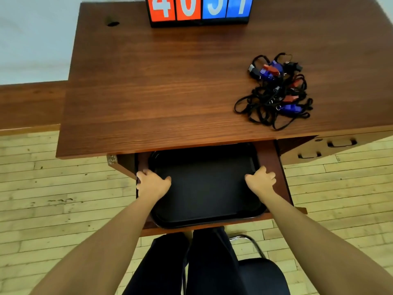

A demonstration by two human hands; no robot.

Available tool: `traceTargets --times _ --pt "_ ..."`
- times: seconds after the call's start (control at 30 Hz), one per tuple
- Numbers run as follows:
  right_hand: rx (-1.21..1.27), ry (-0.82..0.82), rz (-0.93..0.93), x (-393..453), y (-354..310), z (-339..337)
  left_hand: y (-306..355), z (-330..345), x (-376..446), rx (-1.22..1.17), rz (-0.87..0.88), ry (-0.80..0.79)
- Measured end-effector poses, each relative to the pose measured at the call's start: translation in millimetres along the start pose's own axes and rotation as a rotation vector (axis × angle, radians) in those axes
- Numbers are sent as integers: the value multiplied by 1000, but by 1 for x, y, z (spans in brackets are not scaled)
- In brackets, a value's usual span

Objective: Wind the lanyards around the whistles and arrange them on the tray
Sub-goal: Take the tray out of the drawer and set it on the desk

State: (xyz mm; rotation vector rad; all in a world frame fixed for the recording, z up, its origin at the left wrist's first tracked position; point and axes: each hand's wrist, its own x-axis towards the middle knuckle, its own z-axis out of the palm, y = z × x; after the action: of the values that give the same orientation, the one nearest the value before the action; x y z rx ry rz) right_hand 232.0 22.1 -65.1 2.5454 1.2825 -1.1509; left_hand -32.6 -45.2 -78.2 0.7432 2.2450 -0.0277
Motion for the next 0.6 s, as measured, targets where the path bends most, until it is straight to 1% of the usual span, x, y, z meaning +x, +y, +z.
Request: traceTargets --times 0.1,0.17,0.3,0.5,0.6 --pt "32 8 30 0 4 -5 -4 0 1 61 -1 -38" --pt "58 26 45 -1 9 -7 -7 3 0 60 -8 -39" --pt "100 52 60 -6 13 -7 -7 0 -13 -9 -57 -28" --pt "216 143 96 -22 18 -7 -25 -6 -7 -100 -13 -70" --pt "329 191 87 -32 18 -9 -34 -11 -12 -129 -2 -52"
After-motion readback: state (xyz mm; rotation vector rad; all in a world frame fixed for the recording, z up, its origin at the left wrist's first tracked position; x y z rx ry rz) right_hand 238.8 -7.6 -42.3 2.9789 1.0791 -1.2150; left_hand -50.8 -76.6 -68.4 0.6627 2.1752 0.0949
